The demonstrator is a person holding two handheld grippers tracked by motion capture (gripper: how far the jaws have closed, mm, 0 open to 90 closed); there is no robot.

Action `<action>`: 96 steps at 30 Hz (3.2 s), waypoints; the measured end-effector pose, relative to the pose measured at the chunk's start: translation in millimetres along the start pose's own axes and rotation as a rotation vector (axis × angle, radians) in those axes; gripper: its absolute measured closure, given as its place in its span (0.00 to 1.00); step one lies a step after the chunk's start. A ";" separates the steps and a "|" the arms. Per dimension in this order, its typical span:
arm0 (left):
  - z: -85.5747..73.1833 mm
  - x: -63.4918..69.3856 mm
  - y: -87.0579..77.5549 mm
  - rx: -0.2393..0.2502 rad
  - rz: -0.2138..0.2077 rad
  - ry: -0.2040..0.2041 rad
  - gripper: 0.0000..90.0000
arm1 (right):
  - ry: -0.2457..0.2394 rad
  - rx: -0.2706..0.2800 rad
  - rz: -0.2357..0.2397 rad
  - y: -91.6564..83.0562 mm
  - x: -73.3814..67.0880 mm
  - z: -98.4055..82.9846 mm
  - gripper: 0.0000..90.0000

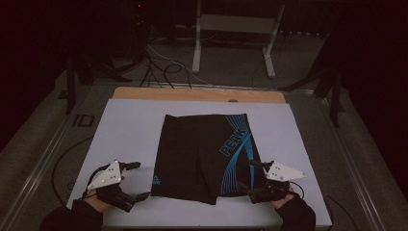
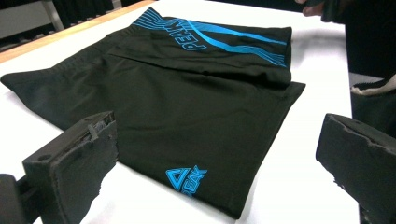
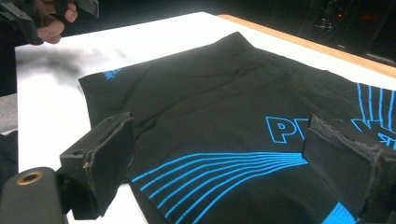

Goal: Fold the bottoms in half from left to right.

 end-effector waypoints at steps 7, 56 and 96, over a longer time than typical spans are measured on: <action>-1.2 2.0 1.7 -0.013 -0.026 -0.016 0.00 | -0.027 -0.029 0.000 3.8 -1.1 -1.1 0.11; 22.0 15.7 6.0 -0.023 -0.112 0.020 0.00 | -0.057 -0.077 -0.026 1.7 -11.6 27.5 0.11; 35.7 19.8 6.9 -0.049 -0.048 -0.012 0.00 | -0.144 -0.029 -0.047 55.1 9.2 123.0 0.11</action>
Point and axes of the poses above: each handheld gripper's, and its own axes: y roughly forward along the jaws, z roughly out of its top, x roughly to its right, the point moved 2 cm from there along y, roughly forward along the jaws, and after that the axes turned 7 degrees about -x, right-handed, at the moved point
